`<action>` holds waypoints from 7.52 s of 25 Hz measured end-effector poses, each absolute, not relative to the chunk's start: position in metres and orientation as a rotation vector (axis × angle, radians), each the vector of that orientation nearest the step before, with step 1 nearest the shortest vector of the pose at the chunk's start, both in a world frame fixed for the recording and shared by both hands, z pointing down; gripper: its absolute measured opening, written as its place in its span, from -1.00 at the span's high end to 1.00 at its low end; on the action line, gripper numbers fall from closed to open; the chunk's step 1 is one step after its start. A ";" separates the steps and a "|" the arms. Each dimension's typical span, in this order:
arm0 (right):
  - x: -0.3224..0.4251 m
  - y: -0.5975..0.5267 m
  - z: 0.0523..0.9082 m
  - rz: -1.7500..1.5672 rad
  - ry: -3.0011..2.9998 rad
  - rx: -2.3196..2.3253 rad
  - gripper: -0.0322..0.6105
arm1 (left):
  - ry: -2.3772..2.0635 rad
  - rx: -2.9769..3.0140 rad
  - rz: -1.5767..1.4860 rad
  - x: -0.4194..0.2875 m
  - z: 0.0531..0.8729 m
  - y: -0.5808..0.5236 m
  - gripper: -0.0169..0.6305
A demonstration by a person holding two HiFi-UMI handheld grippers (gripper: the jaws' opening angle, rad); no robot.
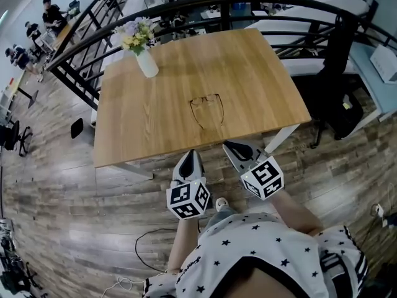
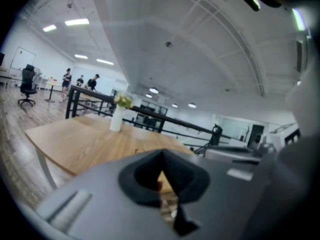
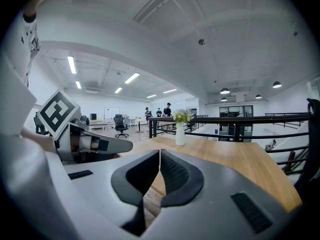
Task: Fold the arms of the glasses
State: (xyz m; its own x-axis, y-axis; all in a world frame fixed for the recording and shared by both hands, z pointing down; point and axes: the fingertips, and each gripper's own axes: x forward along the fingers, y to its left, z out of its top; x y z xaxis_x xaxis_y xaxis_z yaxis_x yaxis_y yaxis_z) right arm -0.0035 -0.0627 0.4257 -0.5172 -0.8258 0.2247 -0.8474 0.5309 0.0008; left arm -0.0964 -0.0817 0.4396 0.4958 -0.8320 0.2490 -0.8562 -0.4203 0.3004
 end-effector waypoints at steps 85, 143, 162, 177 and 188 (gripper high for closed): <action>0.010 -0.362 0.631 -0.055 -2.035 0.300 0.83 | -1.615 2.046 0.174 -0.082 0.500 -0.308 0.92; 0.003 -0.254 0.489 -0.174 -2.107 0.826 0.84 | -1.499 2.204 0.186 -0.099 0.483 -0.172 0.92; 0.001 -0.161 0.453 -0.224 -2.126 0.909 0.84 | -1.481 2.244 0.202 -0.099 0.487 -0.088 0.90; 0.004 -0.126 0.435 -0.255 -2.147 0.943 0.84 | -1.444 2.287 0.264 -0.089 0.491 -0.062 0.72; 0.001 -0.123 0.428 -0.280 -2.149 0.950 0.83 | -1.472 2.303 0.275 -0.092 0.485 -0.062 0.84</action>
